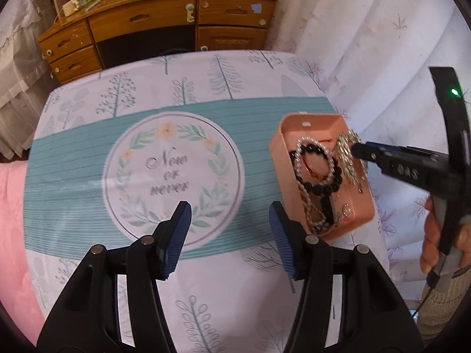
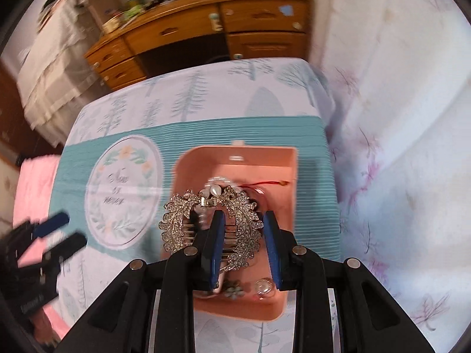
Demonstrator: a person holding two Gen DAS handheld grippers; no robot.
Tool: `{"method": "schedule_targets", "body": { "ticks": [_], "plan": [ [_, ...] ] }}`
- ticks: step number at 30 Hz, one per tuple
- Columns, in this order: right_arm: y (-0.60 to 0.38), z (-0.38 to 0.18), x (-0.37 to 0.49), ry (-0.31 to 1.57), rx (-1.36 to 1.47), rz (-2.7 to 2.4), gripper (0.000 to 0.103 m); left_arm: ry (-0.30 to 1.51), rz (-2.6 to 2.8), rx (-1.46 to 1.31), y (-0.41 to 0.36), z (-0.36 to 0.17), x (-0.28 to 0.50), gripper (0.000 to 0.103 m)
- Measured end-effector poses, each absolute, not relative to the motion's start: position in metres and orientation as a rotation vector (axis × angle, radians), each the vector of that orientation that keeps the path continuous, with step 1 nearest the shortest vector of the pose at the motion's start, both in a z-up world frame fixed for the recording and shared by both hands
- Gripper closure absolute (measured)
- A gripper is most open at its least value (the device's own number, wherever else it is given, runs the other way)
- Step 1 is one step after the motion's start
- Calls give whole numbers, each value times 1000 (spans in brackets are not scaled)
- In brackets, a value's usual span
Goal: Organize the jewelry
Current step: 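Carry the gold hair comb with the right tool into the tray and release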
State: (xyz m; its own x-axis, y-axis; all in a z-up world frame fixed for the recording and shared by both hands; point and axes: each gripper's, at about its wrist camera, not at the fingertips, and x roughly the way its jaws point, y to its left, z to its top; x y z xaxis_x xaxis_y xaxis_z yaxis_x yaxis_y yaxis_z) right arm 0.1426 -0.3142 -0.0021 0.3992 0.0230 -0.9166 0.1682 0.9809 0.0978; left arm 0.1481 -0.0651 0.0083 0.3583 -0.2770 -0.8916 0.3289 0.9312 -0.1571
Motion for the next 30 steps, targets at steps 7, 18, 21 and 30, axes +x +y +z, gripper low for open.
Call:
{"method": "schedule_targets", "body": {
  "ticks": [7, 18, 21, 30],
  "plan": [
    [-333, -31, 157, 1188, 251, -123, 77, 1166, -389, 30, -65, -7, 143, 51],
    [-317, -32, 158, 1168, 231, -121, 68, 1183, -338, -2, -44, -9, 142, 51],
    [-309, -24, 145, 1156, 229, -99, 68, 1182, -323, -14, -38, -8, 140, 51],
    [-272, -1, 87, 1090, 199, -33, 68, 1119, -264, -35, -23, -1, 107, 51]
  ]
}}
